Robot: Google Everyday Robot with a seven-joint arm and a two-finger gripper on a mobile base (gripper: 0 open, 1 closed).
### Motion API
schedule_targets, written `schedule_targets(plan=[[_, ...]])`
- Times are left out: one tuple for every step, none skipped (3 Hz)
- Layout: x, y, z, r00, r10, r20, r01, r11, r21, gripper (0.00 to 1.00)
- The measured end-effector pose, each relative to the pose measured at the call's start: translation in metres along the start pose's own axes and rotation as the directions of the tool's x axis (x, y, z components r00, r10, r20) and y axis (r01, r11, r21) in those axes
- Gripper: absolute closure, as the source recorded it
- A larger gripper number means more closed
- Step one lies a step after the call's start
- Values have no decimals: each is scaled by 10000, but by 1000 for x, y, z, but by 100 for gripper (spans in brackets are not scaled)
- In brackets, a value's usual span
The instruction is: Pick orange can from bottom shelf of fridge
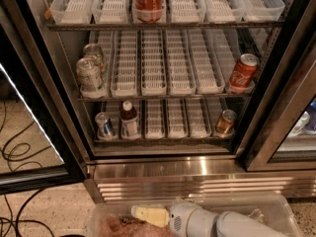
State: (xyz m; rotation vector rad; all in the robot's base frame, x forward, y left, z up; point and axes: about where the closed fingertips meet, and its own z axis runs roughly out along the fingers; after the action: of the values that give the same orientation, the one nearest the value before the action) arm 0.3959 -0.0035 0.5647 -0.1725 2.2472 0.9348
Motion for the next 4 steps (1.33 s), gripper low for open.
schedule_targets(plan=[[-9,-4,4,9987,109,488,-123,9996,273,0],[-37,5,20,9864,371,1604,-441,9982,403,0],[-43,-6,22,9812,434,1881,-610,9942,887,0],[-43,-6,22,9812,432,1880,-609,9941,895,0]])
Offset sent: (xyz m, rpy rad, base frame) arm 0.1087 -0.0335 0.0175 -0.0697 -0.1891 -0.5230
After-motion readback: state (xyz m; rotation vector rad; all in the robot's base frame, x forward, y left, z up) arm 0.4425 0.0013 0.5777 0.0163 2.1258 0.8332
